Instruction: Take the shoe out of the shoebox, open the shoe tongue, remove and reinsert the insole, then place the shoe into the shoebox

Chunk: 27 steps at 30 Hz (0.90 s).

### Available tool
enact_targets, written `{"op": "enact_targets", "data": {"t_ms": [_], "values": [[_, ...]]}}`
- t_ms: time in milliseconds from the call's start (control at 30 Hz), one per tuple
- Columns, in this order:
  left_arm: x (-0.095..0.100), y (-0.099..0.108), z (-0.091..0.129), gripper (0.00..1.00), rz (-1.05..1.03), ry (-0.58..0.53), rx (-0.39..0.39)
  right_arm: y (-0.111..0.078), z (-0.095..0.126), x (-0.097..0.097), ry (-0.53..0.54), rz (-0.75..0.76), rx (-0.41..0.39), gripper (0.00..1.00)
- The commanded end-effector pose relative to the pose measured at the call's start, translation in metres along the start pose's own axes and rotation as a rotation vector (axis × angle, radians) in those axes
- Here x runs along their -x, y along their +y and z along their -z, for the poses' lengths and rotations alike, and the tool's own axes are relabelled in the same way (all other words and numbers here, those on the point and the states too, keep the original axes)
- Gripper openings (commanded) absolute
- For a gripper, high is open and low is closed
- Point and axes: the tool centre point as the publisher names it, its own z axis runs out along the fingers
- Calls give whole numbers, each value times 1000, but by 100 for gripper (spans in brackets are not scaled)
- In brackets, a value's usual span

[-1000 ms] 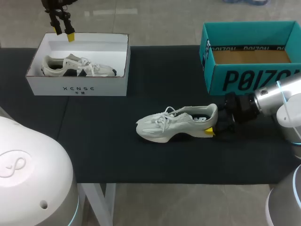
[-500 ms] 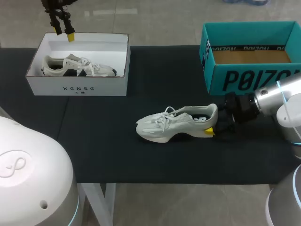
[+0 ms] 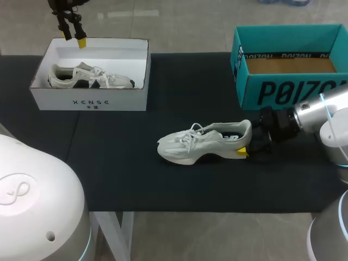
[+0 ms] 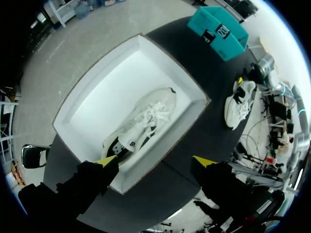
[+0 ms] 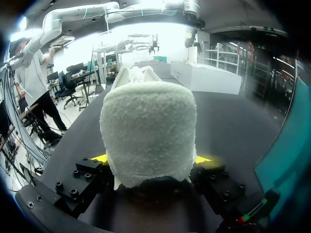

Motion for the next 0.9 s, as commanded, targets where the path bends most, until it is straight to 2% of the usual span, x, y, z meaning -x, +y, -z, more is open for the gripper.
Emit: {"op": "enact_targets", "data": {"t_ms": [33,133,200,233,333,500,667,767,900], "values": [[0,-3,0,100,108,7,27,-4,-2,-1,-1,-1,-4,0],[-5,-2,0,100,218,-35,-65,-4,-2,-1,-1,-1,-4,0],[-8,0,2,100,297,17,-83,-4,-2,-1,-1,-1,-4,0],[-11,1,3,100,322,-11,-124,-4,-2,-1,-1,-1,-4,0],[-19,6,4,100,405,0,-193,-4,-2,-1,-1,-1,-4,0],[-29,14,6,100,468,24,-231,-4,-2,-1,-1,-1,-4,0],[-40,12,0,100,445,-22,-173,-4,-2,-1,-1,-1,-4,0],[-42,10,2,100,444,-59,-184,-4,-2,-1,-1,-1,-4,0],[-48,8,4,100,453,-54,-181,-4,-2,-1,-1,-1,-4,0]]}}
